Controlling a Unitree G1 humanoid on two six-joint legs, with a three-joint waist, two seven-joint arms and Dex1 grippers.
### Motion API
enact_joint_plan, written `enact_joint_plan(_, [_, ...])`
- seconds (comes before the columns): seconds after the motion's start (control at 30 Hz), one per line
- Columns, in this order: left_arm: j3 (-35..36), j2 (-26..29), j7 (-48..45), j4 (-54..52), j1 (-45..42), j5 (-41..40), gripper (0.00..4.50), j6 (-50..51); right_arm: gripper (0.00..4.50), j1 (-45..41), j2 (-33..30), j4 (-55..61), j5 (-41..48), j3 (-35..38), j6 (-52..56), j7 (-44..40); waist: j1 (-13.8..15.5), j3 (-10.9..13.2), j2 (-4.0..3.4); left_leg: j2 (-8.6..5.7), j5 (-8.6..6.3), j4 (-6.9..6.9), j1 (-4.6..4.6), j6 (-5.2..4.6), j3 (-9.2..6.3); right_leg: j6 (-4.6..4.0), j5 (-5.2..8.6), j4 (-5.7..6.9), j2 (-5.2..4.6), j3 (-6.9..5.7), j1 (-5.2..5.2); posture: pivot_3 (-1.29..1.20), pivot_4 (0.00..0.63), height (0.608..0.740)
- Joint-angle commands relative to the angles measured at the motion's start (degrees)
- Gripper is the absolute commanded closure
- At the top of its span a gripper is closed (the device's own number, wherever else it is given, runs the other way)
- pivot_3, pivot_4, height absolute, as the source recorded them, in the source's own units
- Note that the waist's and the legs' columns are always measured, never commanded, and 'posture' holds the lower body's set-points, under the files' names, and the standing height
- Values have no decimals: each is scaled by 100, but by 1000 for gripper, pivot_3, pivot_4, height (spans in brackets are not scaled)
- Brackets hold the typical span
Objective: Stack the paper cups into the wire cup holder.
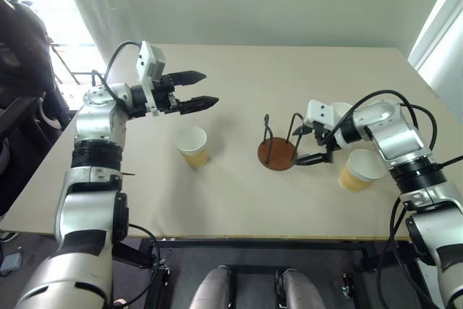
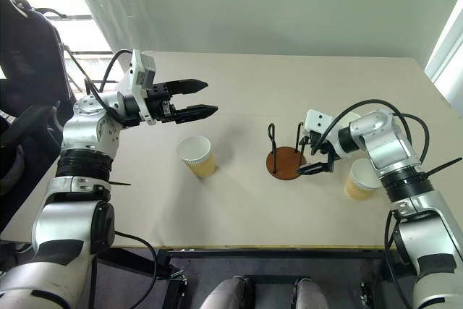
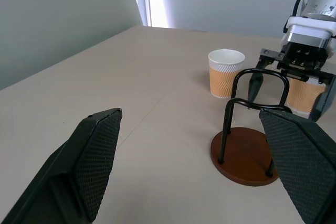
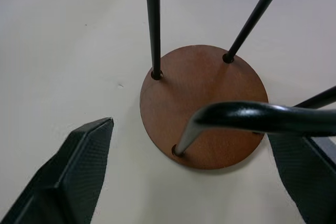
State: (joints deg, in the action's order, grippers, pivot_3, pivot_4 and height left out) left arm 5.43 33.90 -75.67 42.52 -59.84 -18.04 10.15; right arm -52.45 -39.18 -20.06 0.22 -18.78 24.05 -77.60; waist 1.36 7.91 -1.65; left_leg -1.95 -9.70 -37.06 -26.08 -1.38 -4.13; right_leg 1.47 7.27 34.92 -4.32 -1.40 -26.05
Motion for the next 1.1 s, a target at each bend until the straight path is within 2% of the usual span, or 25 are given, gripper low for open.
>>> enact_joint_plan(0.03, [26,52,28,-94,-79,19,0,-82,33,-124,-95,62,-69,87,-94,49,0,0,0,0,0,0,0,0,0,0,0,0,0,0,0,0,150,740])
enact_joint_plan(0.3, [4,38,-1,-87,-74,42,0,-115,33,-422,-381,-223,-211,231,-336,52,3,0,0,0,0,0,-1,0,0,-1,-1,0,0,0,0,0,150,740])
enact_joint_plan(0.43, [-135,172,-219,-14,-64,189,0,-186,33,-625,-681,-292,-200,353,-462,18,0,0,0,0,-2,0,-1,3,0,-1,-1,-1,0,0,0,0,150,740])
enact_joint_plan(0.73, [-350,468,-641,262,-348,522,0,-651,33,-784,-943,-252,-205,492,-530,58,-27,0,0,2,-3,2,-1,3,-1,-4,2,-1,0,-1,-1,0,150,740])
enact_joint_plan(1.1, [-572,849,-1527,849,-801,731,0,-729,33,-990,-1184,-278,157,661,-1041,-723,-34,0,0,2,-8,4,-7,-1,-2,-3,7,-7,0,-1,-4,0,150,740])
